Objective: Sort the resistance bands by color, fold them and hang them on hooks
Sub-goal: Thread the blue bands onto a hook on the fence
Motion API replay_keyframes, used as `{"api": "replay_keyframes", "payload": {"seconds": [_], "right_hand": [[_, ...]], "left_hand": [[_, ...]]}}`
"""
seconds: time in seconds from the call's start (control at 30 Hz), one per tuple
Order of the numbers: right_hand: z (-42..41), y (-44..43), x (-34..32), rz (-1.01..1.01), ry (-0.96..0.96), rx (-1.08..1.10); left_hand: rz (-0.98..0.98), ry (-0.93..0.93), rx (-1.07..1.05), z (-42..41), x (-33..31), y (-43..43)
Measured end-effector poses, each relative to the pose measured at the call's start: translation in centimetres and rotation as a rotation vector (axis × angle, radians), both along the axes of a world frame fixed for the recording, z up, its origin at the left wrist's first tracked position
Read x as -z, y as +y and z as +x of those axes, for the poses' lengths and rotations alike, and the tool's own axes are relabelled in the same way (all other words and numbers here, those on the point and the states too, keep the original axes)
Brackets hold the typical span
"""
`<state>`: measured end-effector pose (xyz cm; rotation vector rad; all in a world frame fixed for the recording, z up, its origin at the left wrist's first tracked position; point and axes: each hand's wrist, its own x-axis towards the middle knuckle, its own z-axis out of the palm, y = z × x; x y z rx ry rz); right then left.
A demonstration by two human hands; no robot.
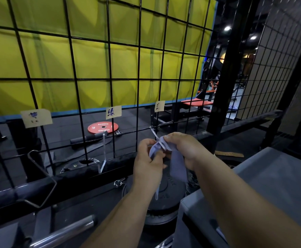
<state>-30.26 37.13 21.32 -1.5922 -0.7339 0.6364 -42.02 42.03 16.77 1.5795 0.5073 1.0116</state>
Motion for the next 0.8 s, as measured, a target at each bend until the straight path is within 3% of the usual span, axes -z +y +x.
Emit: {"api": "replay_keyframes", "payload": {"seconds": [0.3, 0.63, 0.8], "right_hand": [[0.3, -0.6, 1.3, 0.058, 0.375, -0.001], [-0.1, -1.8, 2.8, 0.162, 0.423, -0.143], [-0.5, -2.2, 3.1, 0.143, 0.446, -0.061]], "left_hand": [[0.186, 0.033, -0.045, 0.0, 2.3, -1.1], [0.227, 0.069, -0.103, 0.2, 3.5, -1.3], [0.185, 0.079, -0.116, -0.4, 2.8, -1.4]]}}
